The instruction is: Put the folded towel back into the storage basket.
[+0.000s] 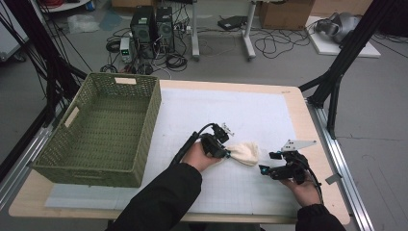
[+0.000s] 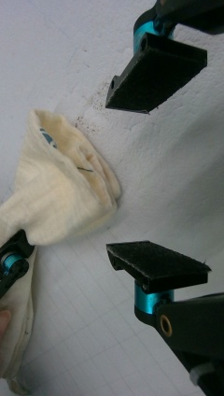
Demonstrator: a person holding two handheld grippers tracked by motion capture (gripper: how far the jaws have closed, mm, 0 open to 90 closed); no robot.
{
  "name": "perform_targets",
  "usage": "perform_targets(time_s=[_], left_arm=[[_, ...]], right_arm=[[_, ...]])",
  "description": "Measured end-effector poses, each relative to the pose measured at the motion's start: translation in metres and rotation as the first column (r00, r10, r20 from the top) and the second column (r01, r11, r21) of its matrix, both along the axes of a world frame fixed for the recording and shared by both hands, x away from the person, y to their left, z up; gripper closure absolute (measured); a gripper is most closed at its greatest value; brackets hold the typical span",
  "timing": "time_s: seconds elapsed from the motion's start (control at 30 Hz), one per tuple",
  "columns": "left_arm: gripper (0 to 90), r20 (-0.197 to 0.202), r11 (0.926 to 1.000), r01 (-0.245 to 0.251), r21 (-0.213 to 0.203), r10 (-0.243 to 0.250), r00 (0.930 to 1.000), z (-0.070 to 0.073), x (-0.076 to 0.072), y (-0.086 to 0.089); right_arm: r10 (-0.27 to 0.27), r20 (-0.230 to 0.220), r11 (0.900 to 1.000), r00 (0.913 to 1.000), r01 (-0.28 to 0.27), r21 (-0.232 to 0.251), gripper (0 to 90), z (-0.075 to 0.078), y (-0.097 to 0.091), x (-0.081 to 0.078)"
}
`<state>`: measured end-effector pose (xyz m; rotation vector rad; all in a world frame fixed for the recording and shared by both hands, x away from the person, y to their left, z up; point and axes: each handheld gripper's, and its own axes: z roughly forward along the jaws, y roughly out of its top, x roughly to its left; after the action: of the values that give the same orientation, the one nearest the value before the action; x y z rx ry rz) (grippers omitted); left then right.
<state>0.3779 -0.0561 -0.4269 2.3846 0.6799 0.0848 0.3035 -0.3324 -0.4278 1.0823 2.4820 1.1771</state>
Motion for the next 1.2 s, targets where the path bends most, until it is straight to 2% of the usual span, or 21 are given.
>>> perform_targets(time_s=[0.2,0.47,0.67,0.9,1.1,1.2], left_arm=[[79.6,-0.012,1.0000,0.004,0.008,-0.004,0.9999,0.001,0.000,0.002],[79.7,-0.037,0.9999,-0.016,0.004,0.017,0.9992,0.004,0.001,0.010],[79.7,-0.021,0.9989,-0.047,0.011,0.047,0.9987,0.007,0.001,0.018],[79.7,-0.039,0.9964,-0.084,-0.003,0.084,0.9957,0.006,0.003,0.030],[79.7,-0.041,0.9930,-0.117,-0.016,0.116,0.9924,0.008,0.003,0.034],[79.7,-0.064,0.9880,-0.146,-0.051,0.142,0.9878,0.012,0.004,0.037]], right_arm=[[-0.005,0.009,0.9999,0.9999,0.005,0.013,22.5,0.002,0.000,-0.002],[-0.008,0.012,0.9998,0.9999,0.008,0.020,22.0,0.002,-0.001,-0.003],[-0.004,0.014,0.9997,0.9999,0.003,0.022,22.0,0.002,-0.001,-0.002],[0.005,0.013,0.9998,0.9999,-0.006,0.020,21.9,0.002,0.002,-0.001],[0.009,0.015,0.9998,0.9999,-0.009,0.020,21.2,0.001,0.002,0.000],[0.007,0.014,0.9997,0.9999,-0.007,0.022,20.4,0.001,0.002,0.000]])
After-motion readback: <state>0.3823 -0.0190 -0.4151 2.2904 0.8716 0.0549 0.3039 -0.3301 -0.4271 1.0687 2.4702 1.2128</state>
